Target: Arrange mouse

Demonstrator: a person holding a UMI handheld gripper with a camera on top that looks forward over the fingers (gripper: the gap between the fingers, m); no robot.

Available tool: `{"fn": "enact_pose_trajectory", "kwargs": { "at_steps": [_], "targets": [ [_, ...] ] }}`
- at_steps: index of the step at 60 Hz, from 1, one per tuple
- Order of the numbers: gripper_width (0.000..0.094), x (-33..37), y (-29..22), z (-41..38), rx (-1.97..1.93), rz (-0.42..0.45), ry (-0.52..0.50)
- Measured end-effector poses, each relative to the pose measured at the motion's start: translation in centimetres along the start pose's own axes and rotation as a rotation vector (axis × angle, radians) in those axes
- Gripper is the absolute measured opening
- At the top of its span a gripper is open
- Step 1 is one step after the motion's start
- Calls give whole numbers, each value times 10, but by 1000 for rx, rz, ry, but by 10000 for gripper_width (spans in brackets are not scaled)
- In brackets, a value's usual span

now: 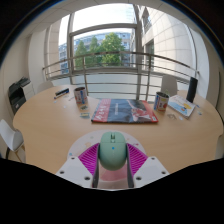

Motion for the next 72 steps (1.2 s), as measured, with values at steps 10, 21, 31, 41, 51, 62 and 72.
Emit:
{"fn": "enact_pose_trajectory", "kwargs": {
  "at_steps": [10,21,31,41,51,62,72],
  "targets": [
    [496,-10,35,-10,10,-80,-1],
    [827,25,12,-11,38,-58,29],
    [845,98,-32,-16,40,-5,58],
    [850,190,-58,-33,26,40,62],
    [846,267,-46,-45,36,70,79],
    [848,334,-16,-57,18,59,84],
    [846,365,-2,-57,12,51,105]
  ]
}}
Point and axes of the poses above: the point between the fingertips, and its own axes, seen from behind it with the camera up: z to the right, y down, x backward, against the way the camera looks, the point moved 4 cm from there along x, backward, against the way the camera looks, and after that the axes turned 6 degrees about z, right-handed, at the moved point
